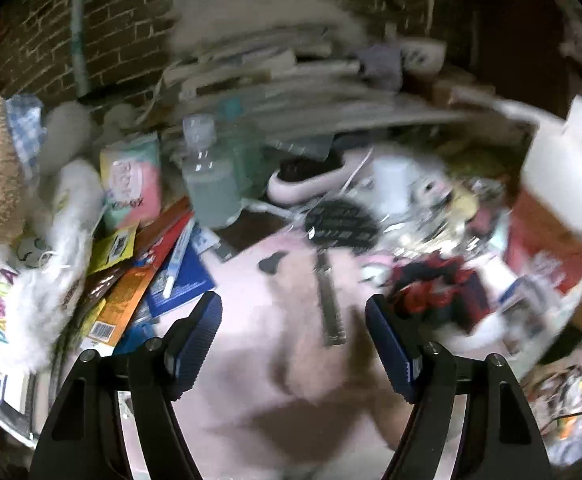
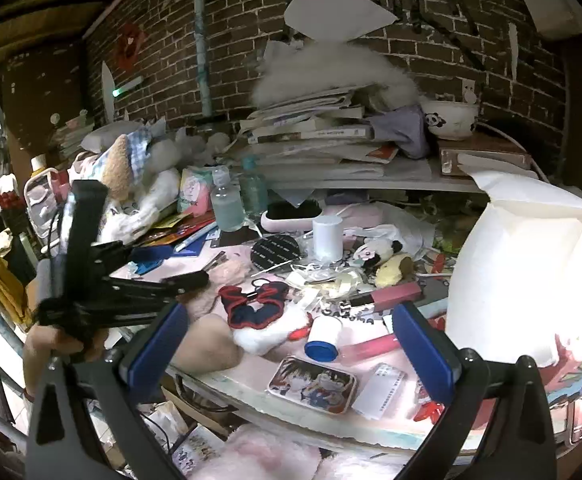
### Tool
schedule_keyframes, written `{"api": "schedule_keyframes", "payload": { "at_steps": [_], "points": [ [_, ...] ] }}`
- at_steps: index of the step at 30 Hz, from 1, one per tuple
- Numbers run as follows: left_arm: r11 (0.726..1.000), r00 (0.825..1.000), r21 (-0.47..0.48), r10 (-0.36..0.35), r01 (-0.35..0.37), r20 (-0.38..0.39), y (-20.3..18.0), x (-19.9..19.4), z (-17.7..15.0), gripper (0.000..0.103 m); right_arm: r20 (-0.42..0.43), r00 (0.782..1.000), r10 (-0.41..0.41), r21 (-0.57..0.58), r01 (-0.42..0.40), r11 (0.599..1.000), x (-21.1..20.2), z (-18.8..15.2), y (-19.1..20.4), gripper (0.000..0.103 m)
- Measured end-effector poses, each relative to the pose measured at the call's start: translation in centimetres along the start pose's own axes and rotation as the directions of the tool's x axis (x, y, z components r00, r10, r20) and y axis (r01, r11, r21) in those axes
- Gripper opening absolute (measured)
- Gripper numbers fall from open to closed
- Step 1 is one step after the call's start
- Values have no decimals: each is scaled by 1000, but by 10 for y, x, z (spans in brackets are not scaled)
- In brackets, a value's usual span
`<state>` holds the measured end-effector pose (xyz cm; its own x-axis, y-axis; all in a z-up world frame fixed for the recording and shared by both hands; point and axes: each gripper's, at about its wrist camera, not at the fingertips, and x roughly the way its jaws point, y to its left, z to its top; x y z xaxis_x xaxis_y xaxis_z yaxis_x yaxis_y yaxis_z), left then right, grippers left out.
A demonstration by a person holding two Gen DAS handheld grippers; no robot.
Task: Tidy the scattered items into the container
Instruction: 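Grasp the pink fuzzy hair clip with the left gripper, then carry the pink fuzzy clip into the white box and open the left gripper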
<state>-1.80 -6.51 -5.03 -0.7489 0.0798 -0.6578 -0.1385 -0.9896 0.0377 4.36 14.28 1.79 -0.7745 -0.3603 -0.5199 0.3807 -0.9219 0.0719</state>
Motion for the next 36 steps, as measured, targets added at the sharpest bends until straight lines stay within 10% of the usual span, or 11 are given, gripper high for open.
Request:
{"api": "schedule_keyframes", "payload": {
  "at_steps": [2, 11, 36],
  "points": [
    [999, 999, 6, -47, 47, -27, -4, 9, -3, 50, 0, 1000, 5, 2, -5, 1000, 3, -1, 2, 102],
    [997, 994, 12, -76, 77, -74, -16, 24, -7, 31, -25, 1000, 0, 11, 0, 1000, 27, -15, 8, 102],
    [1000, 999, -15, 6, -7, -46, -18, -18, 30, 24, -77, 996, 40, 43, -37, 998, 42, -31, -2, 102]
  ]
}}
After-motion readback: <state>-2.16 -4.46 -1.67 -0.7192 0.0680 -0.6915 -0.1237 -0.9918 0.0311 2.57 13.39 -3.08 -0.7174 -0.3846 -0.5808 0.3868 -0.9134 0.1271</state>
